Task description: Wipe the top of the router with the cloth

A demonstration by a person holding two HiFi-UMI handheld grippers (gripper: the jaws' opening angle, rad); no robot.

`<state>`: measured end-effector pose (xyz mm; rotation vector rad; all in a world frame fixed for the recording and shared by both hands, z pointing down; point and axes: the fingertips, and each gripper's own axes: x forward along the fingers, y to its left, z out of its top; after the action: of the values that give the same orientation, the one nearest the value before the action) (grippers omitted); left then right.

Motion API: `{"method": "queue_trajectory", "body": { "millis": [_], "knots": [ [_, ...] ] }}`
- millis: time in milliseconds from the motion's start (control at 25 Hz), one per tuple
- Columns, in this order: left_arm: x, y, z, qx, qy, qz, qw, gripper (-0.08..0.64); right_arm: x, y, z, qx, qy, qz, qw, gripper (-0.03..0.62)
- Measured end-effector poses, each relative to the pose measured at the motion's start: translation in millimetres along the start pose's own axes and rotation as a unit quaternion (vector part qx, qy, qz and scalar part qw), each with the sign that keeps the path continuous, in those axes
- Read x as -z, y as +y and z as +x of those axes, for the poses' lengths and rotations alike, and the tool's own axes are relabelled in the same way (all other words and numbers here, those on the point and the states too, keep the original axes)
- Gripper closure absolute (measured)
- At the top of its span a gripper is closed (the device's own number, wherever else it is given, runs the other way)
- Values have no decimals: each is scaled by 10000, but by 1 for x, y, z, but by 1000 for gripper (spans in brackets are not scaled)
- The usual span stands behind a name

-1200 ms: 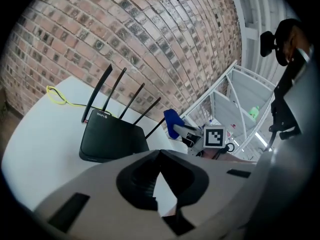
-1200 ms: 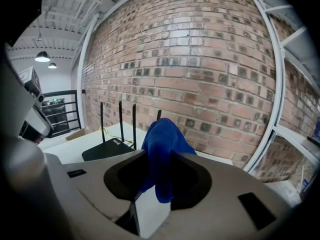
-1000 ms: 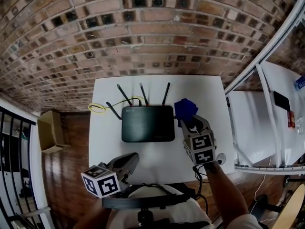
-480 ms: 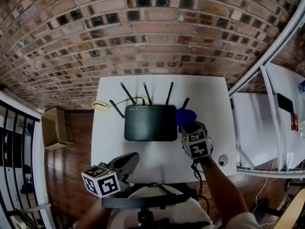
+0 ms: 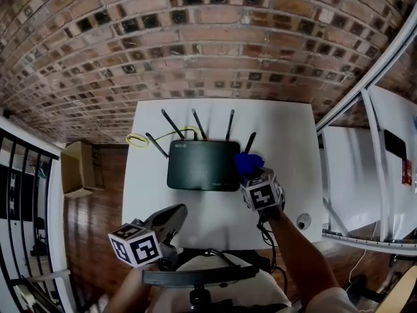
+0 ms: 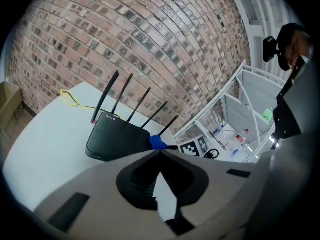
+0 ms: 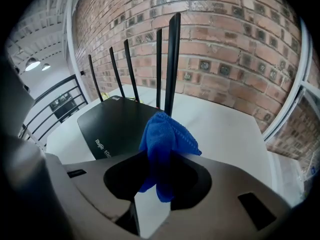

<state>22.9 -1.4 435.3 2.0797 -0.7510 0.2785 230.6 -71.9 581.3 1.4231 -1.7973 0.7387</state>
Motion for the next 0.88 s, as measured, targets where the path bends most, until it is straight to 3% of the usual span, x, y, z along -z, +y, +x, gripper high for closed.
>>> {"method": "queue_trajectory", "body": {
  "millis": [360, 600, 880],
  "knots": [
    [0, -14, 17, -252, -120, 33, 9996, 532, 0, -8, 2, -231, -45, -105, 9997, 457],
    [-3, -6, 15, -91, -41, 49, 9999, 532, -21, 9, -28, -380, -589, 461, 9965, 459],
    [-11, 18, -1, 291, 368, 260, 9986, 532, -61, 46, -56, -99, -1190, 1039, 9874, 459]
  ]
}}
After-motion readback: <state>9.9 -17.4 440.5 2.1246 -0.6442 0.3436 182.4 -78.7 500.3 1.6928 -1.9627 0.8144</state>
